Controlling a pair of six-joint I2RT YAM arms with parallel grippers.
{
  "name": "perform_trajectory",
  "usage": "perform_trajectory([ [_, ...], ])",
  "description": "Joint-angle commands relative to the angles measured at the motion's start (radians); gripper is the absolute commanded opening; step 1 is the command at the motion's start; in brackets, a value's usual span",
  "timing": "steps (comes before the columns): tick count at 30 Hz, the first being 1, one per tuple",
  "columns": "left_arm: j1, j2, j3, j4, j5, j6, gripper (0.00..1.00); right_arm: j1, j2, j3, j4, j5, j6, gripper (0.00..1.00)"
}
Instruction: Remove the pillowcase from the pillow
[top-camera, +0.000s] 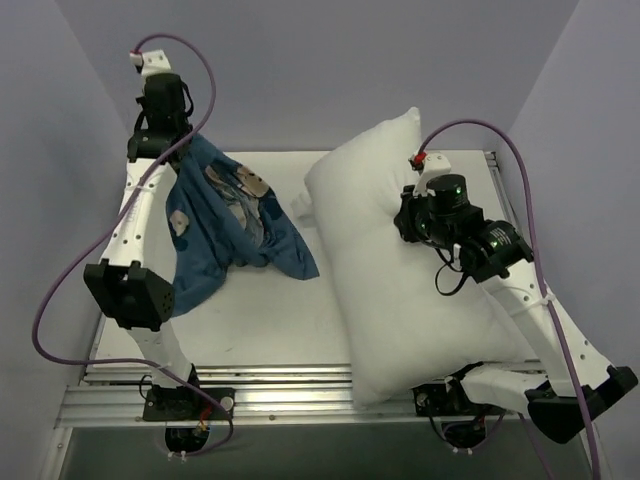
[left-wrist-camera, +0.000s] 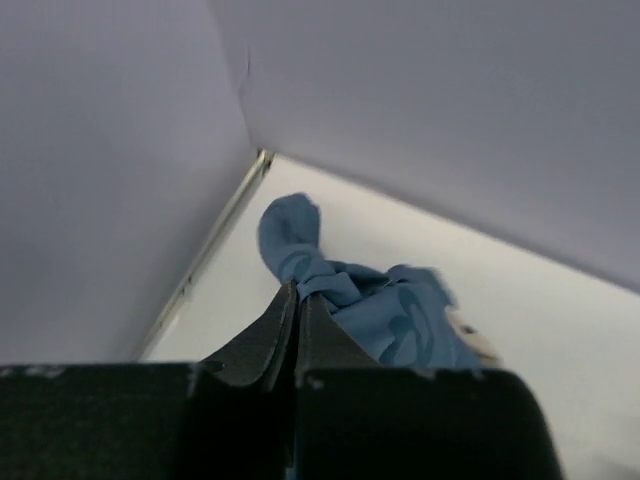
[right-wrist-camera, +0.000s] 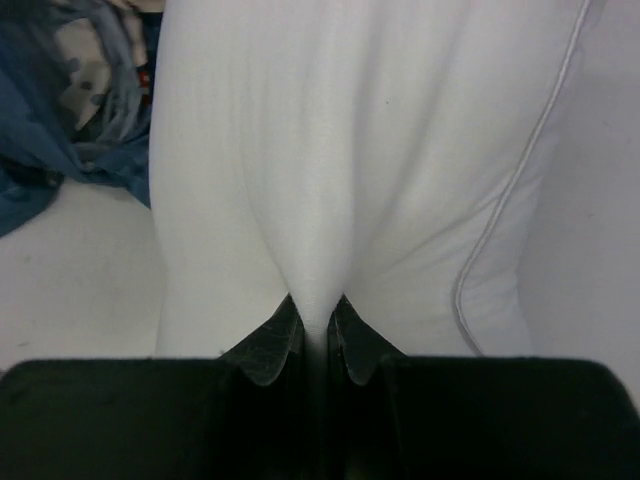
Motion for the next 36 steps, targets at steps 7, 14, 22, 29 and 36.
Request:
perform_trajectory([
  [7,-0.151,-0.106,0.551,0.101,-0.035,0.564,0.02,-0.186,0.07,0.085,0.24,0.058,-0.003,0.0],
  [14,-0.338,-0.185,0.225,0.132,-0.156,0.721,0.05,-0.195,0.11,0.016,0.308,0.038,0.024,0.0],
  [22,-0.453,-0.322,-0.324,0.046,-0.111,0.28,0.06,-0.244,0.16,-0.031,0.404,0.022,0.056,0.0],
  [29,-0.49,-0.362,-0.67,0.001,0.04,-0.067,0.14,-0.268,0.237,-0.071,0.565,0.031,0.143,0.0],
  [36,-0.485,-0.354,-0.661,-0.095,0.066,-0.155,0.3,-0.32,0.387,0.105,0.666,0.119,0.166,0.0],
])
